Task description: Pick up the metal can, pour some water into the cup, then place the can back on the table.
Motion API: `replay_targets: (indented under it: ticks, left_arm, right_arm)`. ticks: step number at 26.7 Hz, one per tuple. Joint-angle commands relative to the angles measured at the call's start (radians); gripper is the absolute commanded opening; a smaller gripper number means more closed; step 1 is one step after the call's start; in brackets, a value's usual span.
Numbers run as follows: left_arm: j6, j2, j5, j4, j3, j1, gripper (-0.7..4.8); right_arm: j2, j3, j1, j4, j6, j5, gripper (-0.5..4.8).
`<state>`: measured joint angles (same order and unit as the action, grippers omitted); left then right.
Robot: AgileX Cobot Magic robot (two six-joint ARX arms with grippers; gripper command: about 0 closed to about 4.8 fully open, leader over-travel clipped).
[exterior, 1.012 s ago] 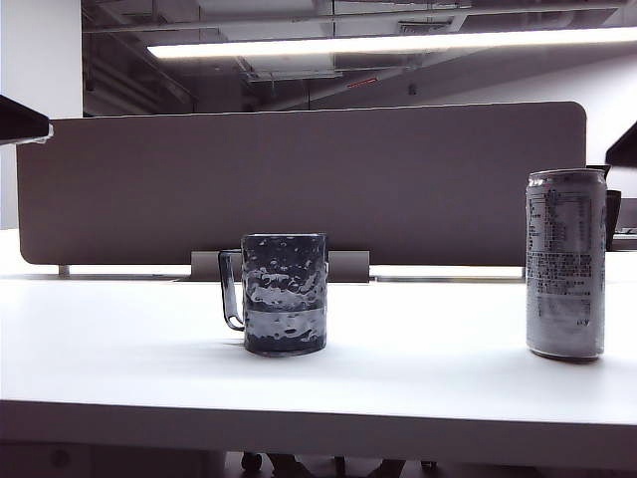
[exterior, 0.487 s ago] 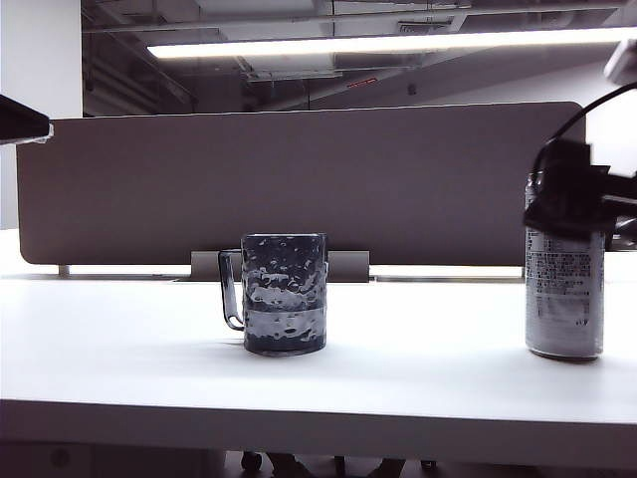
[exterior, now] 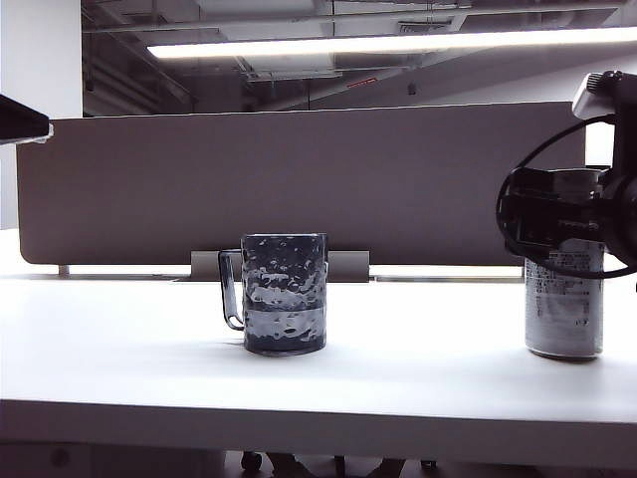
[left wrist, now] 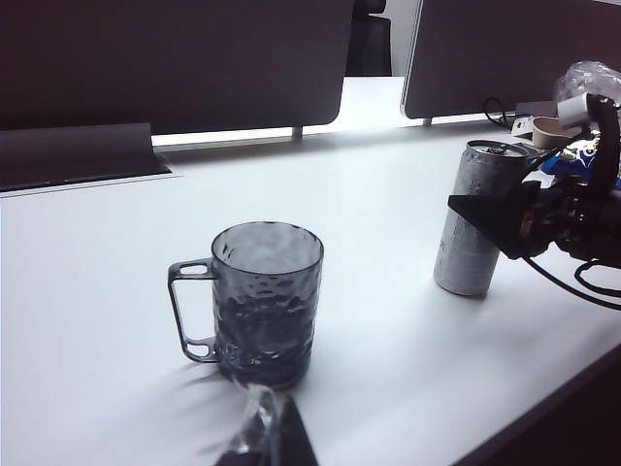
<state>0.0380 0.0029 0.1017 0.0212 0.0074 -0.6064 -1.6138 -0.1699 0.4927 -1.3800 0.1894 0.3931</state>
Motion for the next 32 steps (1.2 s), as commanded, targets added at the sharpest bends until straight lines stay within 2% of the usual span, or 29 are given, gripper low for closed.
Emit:
replay_targets:
  ticks: [1, 8, 9, 14, 16, 19, 22, 27, 29, 32]
  left_arm:
    - [-0.001, 0.001, 0.004, 0.010, 0.001, 0.001, -0.05]
    - [-0.001, 0.001, 0.004, 0.010, 0.001, 0.001, -0.05]
    - [-0.001, 0.001, 0.004, 0.010, 0.001, 0.001, -0.05]
    - [-0.001, 0.001, 0.004, 0.010, 0.001, 0.001, -0.05]
    - [-0.001, 0.001, 0.004, 0.010, 0.001, 0.001, -0.05]
    - [-0.001, 0.001, 0.004, 0.010, 0.001, 0.001, -0.05]
    - [-0.001, 0.001, 0.004, 0.010, 0.001, 0.001, -0.05]
    - [-0.001, 0.001, 0.004, 0.010, 0.001, 0.001, -0.05]
    - [-0.001, 0.001, 0.004, 0.010, 0.001, 0.001, -0.05]
    - [-0.001, 0.001, 0.004, 0.010, 0.001, 0.001, -0.05]
  right_arm:
    - [0.003, -0.005, 0.001, -0.020, 0.001, 0.020, 4.79]
    - [-0.002, -0.042, 0.001, 0.004, 0.001, 0.019, 4.79]
    - [-0.002, -0.048, 0.001, 0.011, 0.000, 0.019, 4.31]
    - [-0.002, -0.054, 0.001, 0.031, 0.000, 0.020, 3.97]
    - [-0.002, -0.053, 0.001, 0.040, 0.000, 0.020, 3.59]
    - [-0.002, -0.053, 0.001, 0.044, 0.000, 0.020, 3.56]
    - [-0.002, -0.053, 0.001, 0.044, 0.000, 0.020, 3.28]
    - [-0.002, -0.053, 0.001, 0.044, 0.000, 0.020, 3.19]
    - [-0.002, -0.053, 0.001, 0.044, -0.003, 0.020, 3.00]
    - [-0.002, -0.053, 0.001, 0.044, -0.003, 0.020, 3.00]
